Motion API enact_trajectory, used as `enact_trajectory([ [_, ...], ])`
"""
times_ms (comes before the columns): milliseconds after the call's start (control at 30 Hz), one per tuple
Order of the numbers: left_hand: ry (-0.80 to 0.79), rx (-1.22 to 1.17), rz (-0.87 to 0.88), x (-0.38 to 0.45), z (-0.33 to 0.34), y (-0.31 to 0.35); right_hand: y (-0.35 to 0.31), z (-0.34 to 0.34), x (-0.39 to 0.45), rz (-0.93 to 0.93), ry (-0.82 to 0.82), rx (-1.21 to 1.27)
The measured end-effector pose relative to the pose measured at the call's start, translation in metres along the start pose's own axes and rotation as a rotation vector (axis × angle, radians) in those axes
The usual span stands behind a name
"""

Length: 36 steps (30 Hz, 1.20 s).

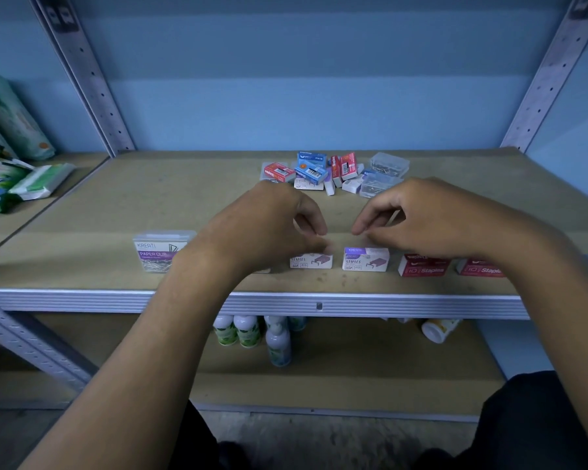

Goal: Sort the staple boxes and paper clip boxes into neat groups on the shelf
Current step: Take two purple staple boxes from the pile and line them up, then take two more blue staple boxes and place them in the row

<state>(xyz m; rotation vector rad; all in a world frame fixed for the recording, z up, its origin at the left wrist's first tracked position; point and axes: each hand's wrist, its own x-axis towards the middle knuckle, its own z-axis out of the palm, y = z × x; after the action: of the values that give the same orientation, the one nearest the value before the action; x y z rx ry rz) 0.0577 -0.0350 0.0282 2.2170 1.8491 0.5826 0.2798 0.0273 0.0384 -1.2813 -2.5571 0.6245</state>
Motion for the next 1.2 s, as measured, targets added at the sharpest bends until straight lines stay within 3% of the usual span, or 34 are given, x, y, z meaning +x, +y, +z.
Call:
enact_trajectory([
  [367,0.185,0.038,-0.103,0.051,-0.017,-0.035,0.012,-0.009,0.048,0.005,0.185,0.066],
  [700,0.129,0.073,-0.023,0.108,-0.01,-0.054,0.033,-0.014,0.129,-0.013,0.212,0.038],
  [1200,0.121,-0.004,-0.064,0.132,0.004,-0.072,0.043,-0.006,0.176,-0.002,0.234,0.127],
])
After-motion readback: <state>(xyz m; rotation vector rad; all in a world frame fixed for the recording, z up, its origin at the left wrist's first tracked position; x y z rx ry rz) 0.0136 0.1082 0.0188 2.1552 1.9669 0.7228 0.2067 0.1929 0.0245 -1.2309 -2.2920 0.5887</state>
